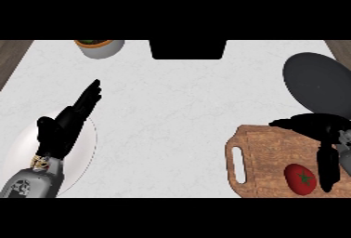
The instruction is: Pick the tomato from the cutting board and place it in the pan
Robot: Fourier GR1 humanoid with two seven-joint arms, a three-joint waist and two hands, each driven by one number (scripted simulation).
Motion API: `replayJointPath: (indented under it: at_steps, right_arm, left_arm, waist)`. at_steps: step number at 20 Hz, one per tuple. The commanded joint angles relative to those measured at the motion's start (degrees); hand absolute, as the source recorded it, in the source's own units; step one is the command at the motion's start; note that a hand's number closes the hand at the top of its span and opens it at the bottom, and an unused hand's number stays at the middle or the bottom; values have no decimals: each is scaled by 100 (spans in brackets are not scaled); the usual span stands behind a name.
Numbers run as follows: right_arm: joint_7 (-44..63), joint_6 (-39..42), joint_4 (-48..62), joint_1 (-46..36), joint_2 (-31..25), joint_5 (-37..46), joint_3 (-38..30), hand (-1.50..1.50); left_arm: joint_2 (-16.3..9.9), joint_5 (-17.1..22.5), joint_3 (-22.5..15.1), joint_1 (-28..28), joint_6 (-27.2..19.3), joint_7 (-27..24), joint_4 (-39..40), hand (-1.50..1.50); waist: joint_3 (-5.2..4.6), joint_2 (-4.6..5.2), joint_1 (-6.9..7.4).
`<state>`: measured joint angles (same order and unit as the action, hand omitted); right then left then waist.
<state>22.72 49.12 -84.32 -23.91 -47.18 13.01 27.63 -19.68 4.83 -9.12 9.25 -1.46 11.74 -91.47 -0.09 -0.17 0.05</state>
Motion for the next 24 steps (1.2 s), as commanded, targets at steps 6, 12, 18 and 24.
replayJointPath:
  at_steps: [6,12,18,24]
  right_arm:
    - [672,474,-940,578,150,461,-413,-150]
    - [909,523,-1161,897,476,969,-362,-150]
    - [292,228,-937,1256,614,1690,-689,-150]
    - [-700,-290,-517,1666,480,2445,-627,-150]
  left_arm:
    - [445,-550,-175,-315,-44,-304,53,0]
    - [115,-194,528,77,556,-456,662,0]
    - [507,-387,349,-90,350,426,-349,0]
    - [484,-387,550,-78,564,540,-451,0]
  waist:
    - [7,10,-24]
    - [6,15,-14]
    - [11,8,-4]
    - [13,12,-13]
